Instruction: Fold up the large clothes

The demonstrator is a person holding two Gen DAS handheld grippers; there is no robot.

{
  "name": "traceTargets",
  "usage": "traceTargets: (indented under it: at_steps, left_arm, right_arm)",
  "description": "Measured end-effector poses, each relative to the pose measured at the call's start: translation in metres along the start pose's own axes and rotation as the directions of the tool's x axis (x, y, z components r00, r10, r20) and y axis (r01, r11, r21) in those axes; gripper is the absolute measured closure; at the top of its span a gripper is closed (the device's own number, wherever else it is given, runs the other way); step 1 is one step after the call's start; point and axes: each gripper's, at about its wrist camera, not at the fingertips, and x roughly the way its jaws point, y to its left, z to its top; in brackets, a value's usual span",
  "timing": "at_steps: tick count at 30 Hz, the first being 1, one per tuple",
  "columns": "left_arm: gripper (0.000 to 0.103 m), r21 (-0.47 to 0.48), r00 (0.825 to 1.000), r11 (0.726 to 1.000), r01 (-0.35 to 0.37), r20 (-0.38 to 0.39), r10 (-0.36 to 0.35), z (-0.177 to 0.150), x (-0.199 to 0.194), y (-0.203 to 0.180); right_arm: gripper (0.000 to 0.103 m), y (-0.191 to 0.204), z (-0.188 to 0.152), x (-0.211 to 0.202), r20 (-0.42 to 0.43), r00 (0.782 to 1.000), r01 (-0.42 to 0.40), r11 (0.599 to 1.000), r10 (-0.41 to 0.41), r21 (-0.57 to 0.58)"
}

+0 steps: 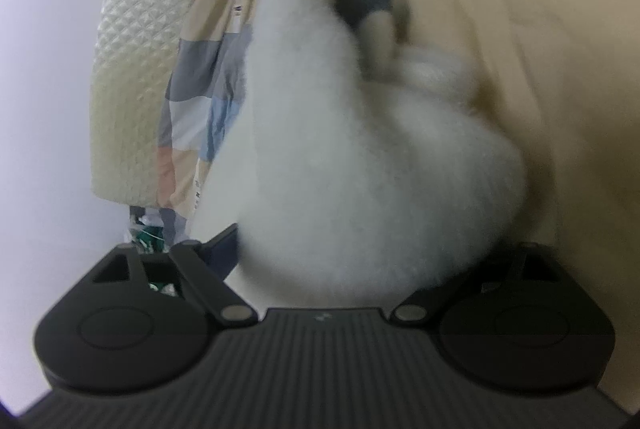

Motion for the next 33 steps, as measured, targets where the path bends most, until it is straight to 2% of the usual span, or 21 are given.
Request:
traceTargets:
  at_steps: [4,7,11,17,24,31,33]
  left_arm:
    - [0.060,0.041,1.000,0.999,0.001,0.012,-0.001,-0.002,-0.002,-0.007]
    - [0.061,0.066,1.000,0.998,0.020,0.018,-0.021,-0.005,-0.011,-0.011]
    - [0.061,0.102,0.998,0.993,0.063,-0.008,-0.062,-0.011,-0.024,-0.022]
    - [0.061,0.162,0.990,0.978,0.134,-0.061,-0.125,-0.032,-0.043,-0.060]
    - [0.061,0.265,0.978,0.944,0.199,-0.120,-0.172,-0.063,-0.045,-0.136]
    - [0.060,0.320,0.957,0.907,0.275,-0.185,-0.225,-0.080,-0.008,-0.235]
    - [0.060,0.347,0.951,0.889,0.299,-0.186,-0.247,-0.085,0.002,-0.262]
  right_arm:
    - [0.047,0.012,0.012,-0.013,0.019,1.000,-0.010,0.996,0.011,-0.088]
    - [0.052,0.027,0.011,-0.027,0.038,0.998,-0.041,0.988,0.047,-0.147]
    - [0.053,0.045,0.012,-0.050,0.075,0.993,-0.077,0.969,0.096,-0.233]
    - [0.053,0.064,0.036,-0.087,0.094,0.982,-0.137,0.956,0.166,-0.261]
    - [0.052,0.085,0.084,-0.128,0.142,0.960,-0.192,0.936,0.242,-0.295]
    - [0.052,0.121,0.153,-0.163,0.217,0.927,-0.225,0.915,0.307,-0.334]
    - [0.052,0.129,0.170,-0.166,0.233,0.919,-0.228,0.910,0.319,-0.348]
